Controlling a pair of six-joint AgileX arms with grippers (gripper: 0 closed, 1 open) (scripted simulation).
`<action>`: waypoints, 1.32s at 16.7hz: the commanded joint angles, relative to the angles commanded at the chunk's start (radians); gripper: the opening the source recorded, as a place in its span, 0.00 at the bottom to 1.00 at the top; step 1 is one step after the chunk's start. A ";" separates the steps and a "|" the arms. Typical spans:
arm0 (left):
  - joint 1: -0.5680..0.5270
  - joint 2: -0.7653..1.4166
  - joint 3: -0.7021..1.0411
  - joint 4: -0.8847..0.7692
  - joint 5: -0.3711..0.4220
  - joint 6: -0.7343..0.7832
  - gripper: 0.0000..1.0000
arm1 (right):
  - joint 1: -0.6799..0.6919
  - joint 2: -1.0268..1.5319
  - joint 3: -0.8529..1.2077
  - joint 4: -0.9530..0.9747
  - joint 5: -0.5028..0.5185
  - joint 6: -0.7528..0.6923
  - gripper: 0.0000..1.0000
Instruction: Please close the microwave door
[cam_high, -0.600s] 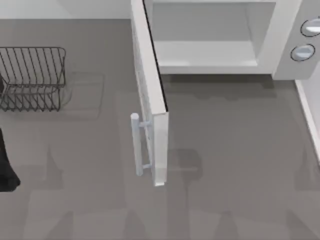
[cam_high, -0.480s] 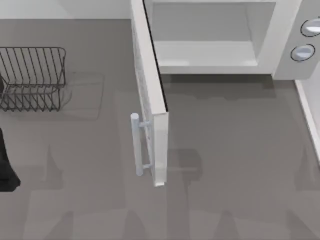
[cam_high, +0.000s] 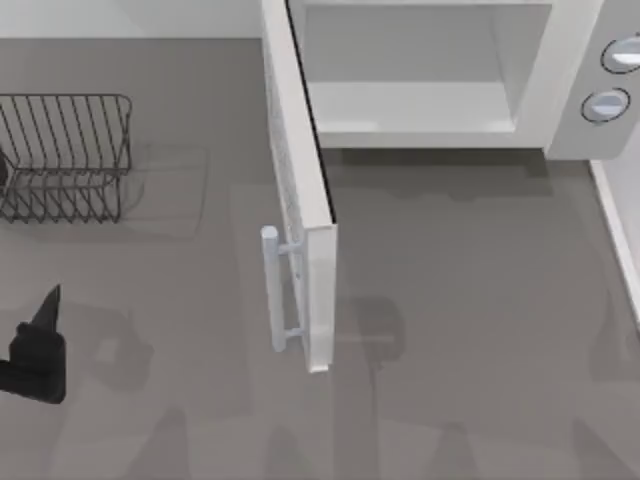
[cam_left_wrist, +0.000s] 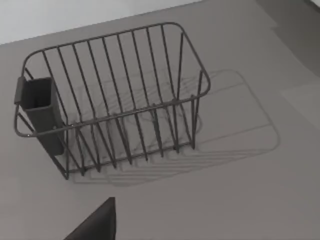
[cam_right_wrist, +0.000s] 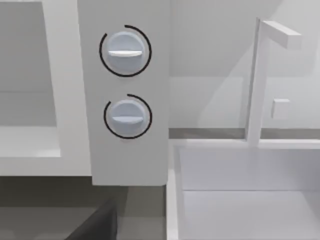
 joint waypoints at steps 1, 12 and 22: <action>-0.017 0.072 0.060 -0.060 0.016 0.037 1.00 | 0.000 0.000 0.000 0.000 0.000 0.000 1.00; -0.208 0.972 0.983 -0.826 0.216 0.489 1.00 | 0.000 0.000 0.000 0.000 0.000 0.000 1.00; -0.300 1.461 1.729 -1.204 0.351 0.764 1.00 | 0.000 0.000 0.000 0.000 0.000 0.000 1.00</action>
